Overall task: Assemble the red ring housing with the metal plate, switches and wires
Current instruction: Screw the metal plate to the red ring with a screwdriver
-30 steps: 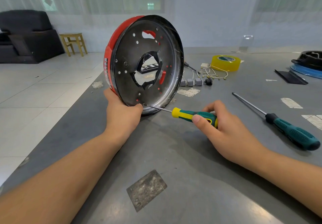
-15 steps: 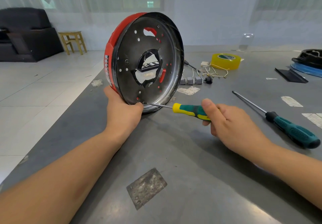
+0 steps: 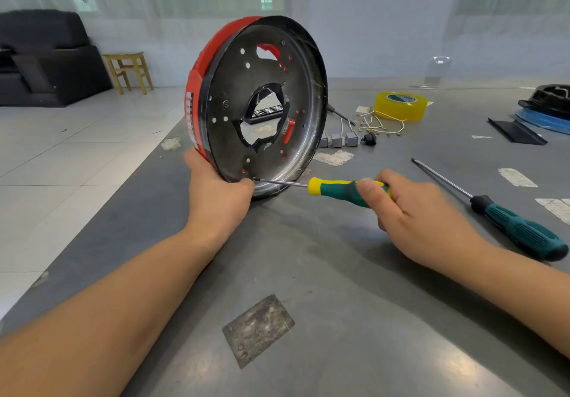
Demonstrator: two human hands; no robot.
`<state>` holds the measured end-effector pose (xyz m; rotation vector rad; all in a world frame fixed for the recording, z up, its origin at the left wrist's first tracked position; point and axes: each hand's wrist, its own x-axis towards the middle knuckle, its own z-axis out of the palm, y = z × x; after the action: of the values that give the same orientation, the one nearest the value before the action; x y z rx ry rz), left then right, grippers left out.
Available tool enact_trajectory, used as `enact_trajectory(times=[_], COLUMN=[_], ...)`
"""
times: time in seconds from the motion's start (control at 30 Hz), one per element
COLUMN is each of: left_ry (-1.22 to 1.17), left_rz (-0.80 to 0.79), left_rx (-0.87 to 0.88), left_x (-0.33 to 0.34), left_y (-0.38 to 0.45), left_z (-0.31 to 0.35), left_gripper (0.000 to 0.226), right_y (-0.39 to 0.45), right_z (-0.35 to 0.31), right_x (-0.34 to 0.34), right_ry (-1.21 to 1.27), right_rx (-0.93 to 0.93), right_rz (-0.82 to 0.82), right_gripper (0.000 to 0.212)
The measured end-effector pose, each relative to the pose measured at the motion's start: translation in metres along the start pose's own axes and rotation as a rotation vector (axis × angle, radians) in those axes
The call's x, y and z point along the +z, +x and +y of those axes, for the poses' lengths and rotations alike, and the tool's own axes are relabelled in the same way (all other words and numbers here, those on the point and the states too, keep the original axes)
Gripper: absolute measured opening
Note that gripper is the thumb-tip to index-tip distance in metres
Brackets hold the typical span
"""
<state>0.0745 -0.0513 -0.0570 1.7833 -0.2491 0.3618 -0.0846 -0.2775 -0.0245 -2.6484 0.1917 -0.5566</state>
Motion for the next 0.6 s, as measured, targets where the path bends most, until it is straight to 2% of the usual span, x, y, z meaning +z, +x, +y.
enact_trajectory(times=[0.07, 0.17, 0.23, 0.33, 0.4, 0.47, 0.53, 0.6], left_ry=[-0.001, -0.009, -0.012, -0.007, -0.001, 0.003, 0.018, 0.032], left_rz=[0.0, 0.006, 0.006, -0.002, -0.009, -0.014, -0.019, -0.024], left_rx=[-0.001, -0.006, -0.003, -0.006, -0.002, 0.007, 0.013, 0.023], left_x=[0.0, 0.0, 0.0, -0.001, -0.001, -0.001, -0.001, -0.001], left_y=[0.0, 0.0, 0.0, 0.001, 0.0, -0.001, -0.001, -0.002], left_z=[0.0, 0.001, 0.0, 0.0, 0.001, 0.001, 0.001, 0.001], left_gripper=[0.056, 0.056, 0.054, 0.052, 0.052, 0.052, 0.053, 0.053], right_y=[0.001, -0.001, -0.002, 0.002, 0.001, -0.005, -0.01, -0.008], right_z=[0.0, 0.003, 0.007, 0.003, -0.002, -0.007, -0.018, -0.024], right_x=[0.003, 0.002, -0.002, -0.012, -0.013, -0.006, 0.001, 0.002], right_ry=[0.075, 0.082, -0.046, -0.409, -0.472, -0.333, -0.017, 0.421], right_rx=[0.078, 0.075, -0.072, -0.396, -0.455, -0.352, -0.082, 0.258], right_rz=[-0.067, -0.131, -0.12, 0.01, 0.076, 0.088, 0.019, -0.091], right_gripper=[0.076, 0.069, 0.058, 0.049, 0.051, 0.054, 0.055, 0.057])
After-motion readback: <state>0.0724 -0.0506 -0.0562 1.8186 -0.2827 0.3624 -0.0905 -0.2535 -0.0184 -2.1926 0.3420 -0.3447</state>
